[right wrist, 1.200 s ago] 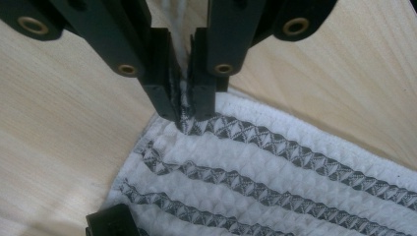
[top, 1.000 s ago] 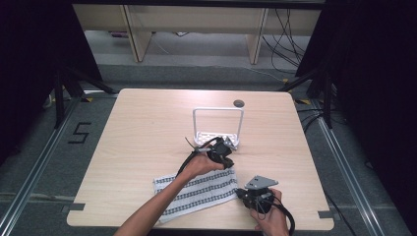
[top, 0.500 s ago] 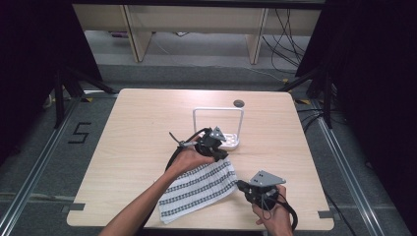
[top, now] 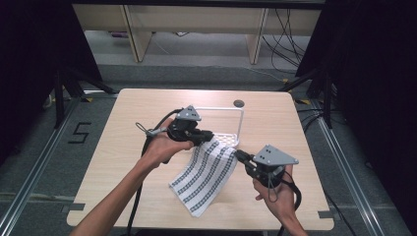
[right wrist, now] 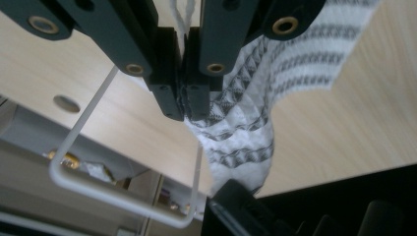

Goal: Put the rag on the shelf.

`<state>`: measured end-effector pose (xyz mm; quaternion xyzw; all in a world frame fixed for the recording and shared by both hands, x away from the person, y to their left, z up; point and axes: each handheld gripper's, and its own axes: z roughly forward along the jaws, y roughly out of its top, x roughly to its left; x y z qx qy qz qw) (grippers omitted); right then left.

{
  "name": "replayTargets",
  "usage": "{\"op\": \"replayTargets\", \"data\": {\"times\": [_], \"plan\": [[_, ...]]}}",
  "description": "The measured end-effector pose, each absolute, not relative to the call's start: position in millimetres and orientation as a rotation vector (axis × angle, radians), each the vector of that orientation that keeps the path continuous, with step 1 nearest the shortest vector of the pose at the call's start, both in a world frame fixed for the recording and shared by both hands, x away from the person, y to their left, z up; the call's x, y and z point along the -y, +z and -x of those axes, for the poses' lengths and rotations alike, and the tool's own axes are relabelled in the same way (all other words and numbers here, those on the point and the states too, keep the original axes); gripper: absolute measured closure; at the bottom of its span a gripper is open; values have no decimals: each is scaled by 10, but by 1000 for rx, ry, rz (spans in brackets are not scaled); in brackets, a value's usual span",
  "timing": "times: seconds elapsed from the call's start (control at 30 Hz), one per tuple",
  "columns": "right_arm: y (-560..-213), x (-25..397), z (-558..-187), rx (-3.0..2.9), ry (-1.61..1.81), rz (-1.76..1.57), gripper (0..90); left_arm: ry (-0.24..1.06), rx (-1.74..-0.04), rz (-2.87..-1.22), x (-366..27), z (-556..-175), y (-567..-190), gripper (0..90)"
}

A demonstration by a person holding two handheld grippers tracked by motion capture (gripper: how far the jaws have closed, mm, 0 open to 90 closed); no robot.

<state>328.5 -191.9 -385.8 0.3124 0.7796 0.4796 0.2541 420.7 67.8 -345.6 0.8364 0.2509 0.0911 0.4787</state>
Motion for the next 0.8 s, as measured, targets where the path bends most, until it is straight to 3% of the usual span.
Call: {"op": "replayTargets", "data": {"times": [0.33,0.8], "plan": [[-3270,1932,-3490,-2020,1349,-797,876,291,-606,-1953,-801,-4086,-3065,847],[-3020,1971,-3753,-1953,1390,-834,876,335,-638,-1888,-762,-4269,-2806,847]]}}
